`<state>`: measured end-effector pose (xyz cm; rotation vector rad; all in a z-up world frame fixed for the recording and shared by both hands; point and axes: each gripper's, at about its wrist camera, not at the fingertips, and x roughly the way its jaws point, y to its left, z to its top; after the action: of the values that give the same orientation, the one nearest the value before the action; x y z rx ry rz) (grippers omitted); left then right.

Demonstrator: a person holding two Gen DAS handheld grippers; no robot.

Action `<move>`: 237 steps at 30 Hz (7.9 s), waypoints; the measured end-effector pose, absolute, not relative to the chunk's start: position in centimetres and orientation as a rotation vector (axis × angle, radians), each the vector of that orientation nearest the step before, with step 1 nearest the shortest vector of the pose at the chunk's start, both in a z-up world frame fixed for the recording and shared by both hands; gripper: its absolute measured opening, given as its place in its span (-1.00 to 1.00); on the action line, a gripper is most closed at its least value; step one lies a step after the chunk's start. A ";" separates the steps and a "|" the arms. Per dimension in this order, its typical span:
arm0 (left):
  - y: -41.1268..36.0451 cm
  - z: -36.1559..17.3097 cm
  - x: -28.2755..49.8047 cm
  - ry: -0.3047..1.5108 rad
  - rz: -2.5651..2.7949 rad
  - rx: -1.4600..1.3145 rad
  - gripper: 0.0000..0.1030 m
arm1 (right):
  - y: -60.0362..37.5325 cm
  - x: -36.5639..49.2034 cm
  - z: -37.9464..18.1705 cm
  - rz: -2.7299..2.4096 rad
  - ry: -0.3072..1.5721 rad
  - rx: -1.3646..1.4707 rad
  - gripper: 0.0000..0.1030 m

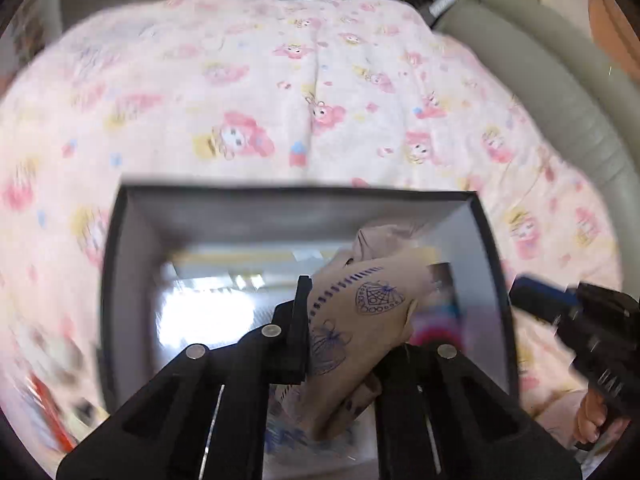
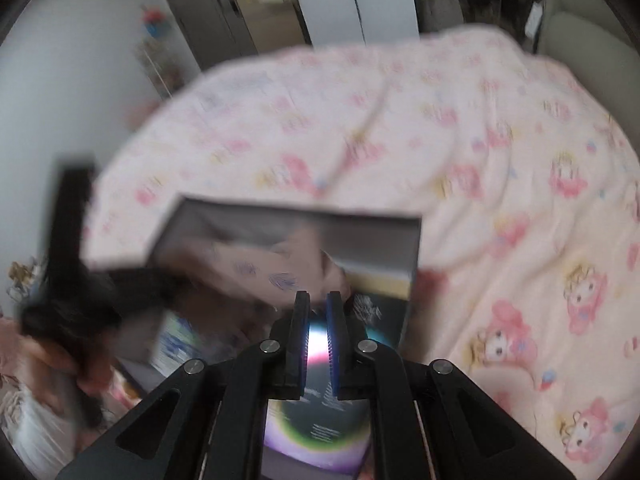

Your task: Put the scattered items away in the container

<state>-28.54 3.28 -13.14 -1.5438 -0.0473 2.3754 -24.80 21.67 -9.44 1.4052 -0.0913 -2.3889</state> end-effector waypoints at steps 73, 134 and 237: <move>6.3 -11.1 -25.5 -0.131 2.443 -1.359 0.36 | 16.8 -25.1 -9.4 -2.593 0.057 1.362 -0.21; -29.8 -23.9 -1.4 -1.094 2.633 -1.689 0.27 | -13.7 -13.2 -16.3 -1.805 0.362 1.509 -0.08; 6.4 -19.7 -22.1 -0.418 2.243 -1.632 -0.18 | 19.9 -20.8 -11.5 -2.479 -0.053 1.288 -0.37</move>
<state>-22.07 6.38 -19.73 -1.6322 -0.4180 2.2427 -20.84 19.88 -11.51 1.2883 -0.0528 -2.4794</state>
